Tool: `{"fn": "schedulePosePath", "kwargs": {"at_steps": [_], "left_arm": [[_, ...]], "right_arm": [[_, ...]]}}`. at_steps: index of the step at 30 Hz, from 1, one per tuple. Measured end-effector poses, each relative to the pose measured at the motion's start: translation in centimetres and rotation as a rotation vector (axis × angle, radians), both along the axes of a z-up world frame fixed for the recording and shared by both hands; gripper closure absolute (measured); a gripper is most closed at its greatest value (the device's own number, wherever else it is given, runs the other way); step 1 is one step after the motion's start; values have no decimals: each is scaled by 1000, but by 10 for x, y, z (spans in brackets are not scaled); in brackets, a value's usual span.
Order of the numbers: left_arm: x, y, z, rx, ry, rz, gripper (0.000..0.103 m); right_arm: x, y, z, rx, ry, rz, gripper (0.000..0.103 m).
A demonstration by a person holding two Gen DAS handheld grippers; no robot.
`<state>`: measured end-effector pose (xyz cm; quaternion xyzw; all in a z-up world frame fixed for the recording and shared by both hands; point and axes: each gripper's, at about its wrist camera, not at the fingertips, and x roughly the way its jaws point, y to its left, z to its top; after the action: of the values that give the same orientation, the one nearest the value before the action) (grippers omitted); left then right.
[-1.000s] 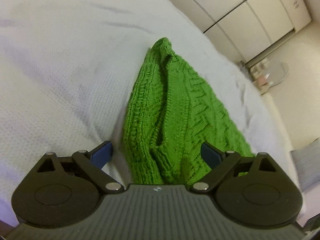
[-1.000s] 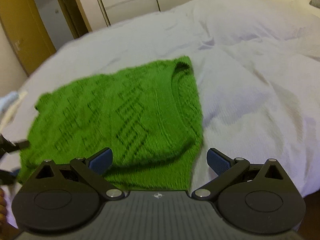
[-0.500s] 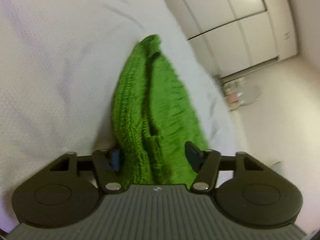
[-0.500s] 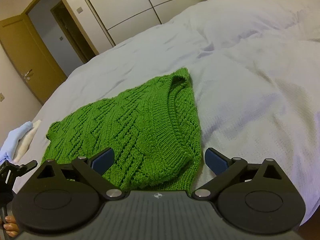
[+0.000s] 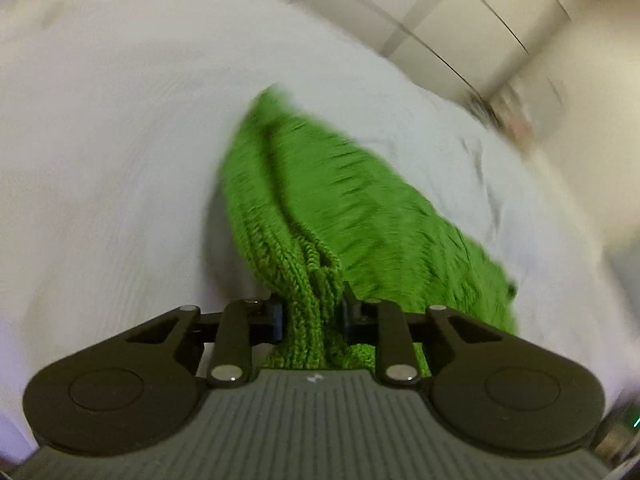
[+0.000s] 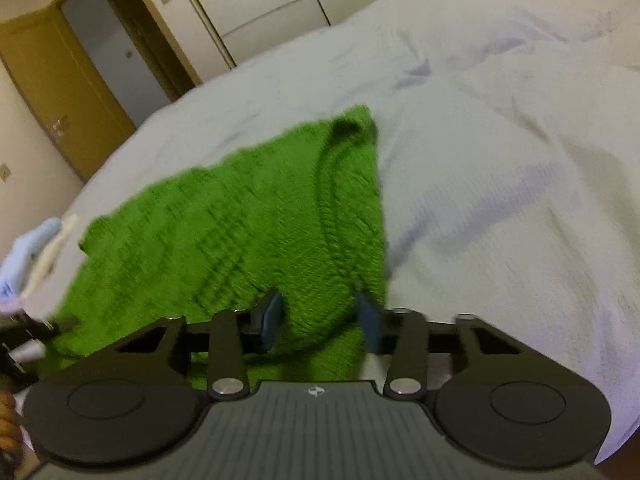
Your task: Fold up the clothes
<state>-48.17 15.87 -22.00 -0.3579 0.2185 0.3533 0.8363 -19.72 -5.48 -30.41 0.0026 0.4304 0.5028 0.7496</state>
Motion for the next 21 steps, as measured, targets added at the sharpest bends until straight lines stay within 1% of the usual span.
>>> {"fn": "schedulePosePath", "kwargs": {"at_steps": [1,5,7,10,12,13,15,16,18,20,21], "left_arm": [[12,-6,13,77,45,-46,83],[66,-47,63,371,138,-278,83],[93,-65,74,431,133,-399,83],[136,-96,69,486,145,-558,83],[163,-109,52,449,160,-643,82],[174,-114,40,411,170,-673,81],[199,-113,11,325,201,-717,81],[204,-114,2,292,205,-718,81],[201,-113,1,266,168,-714,79],[189,-107,13,216,112,-712,77],[177,-104,21,193,73,-708,76]], "right_arm": [[1,-1,0,2,6,5,65],[7,-4,0,18,41,18,65],[14,-10,-2,51,98,5,65],[26,-19,-2,93,173,-18,65],[34,-26,-1,114,210,-40,66],[38,-30,0,118,212,-55,66],[47,-36,3,121,207,-78,65],[52,-39,4,121,206,-90,65],[60,-46,4,119,214,-109,60],[66,-51,5,131,225,-126,54],[68,-53,5,138,231,-131,53]]}}
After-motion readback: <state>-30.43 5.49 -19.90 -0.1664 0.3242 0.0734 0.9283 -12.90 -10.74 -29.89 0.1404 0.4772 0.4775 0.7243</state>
